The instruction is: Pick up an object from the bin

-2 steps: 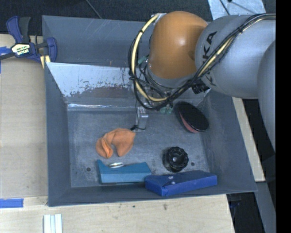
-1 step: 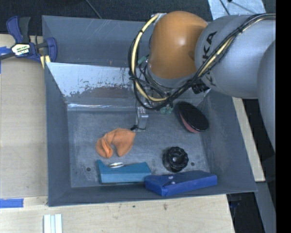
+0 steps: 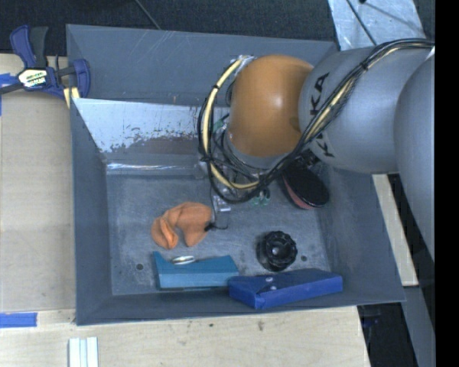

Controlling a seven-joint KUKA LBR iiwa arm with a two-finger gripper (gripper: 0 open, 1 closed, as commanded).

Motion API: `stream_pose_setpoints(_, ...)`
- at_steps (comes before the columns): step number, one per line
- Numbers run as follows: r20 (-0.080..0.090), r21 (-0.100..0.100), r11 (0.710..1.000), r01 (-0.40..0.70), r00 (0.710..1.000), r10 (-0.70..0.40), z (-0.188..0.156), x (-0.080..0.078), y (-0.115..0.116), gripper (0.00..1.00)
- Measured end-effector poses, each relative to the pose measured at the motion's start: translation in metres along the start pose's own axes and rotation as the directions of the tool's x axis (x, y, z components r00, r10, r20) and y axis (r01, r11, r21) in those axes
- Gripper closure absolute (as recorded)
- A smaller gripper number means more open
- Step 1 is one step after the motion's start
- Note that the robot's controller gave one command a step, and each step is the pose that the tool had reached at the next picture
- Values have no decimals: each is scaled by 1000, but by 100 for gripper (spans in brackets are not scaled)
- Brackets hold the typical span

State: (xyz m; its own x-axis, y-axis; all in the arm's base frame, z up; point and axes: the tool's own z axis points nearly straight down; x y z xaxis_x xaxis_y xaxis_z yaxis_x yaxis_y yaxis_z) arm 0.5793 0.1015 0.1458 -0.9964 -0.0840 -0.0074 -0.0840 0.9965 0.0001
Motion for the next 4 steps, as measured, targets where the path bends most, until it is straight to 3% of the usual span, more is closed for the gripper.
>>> stream_pose_setpoints(1,-6,0,1000,-29,1000,29,34,8,21,0)
stream_pose_setpoints(2,-2,-1,997,-72,997,72,44,12,28,0)
stream_pose_setpoints(3,-12,1,997,-83,997,83,-1,15,9,0)
stream_pose_setpoints(4,11,-1,999,-52,999,52,8,23,-10,0)
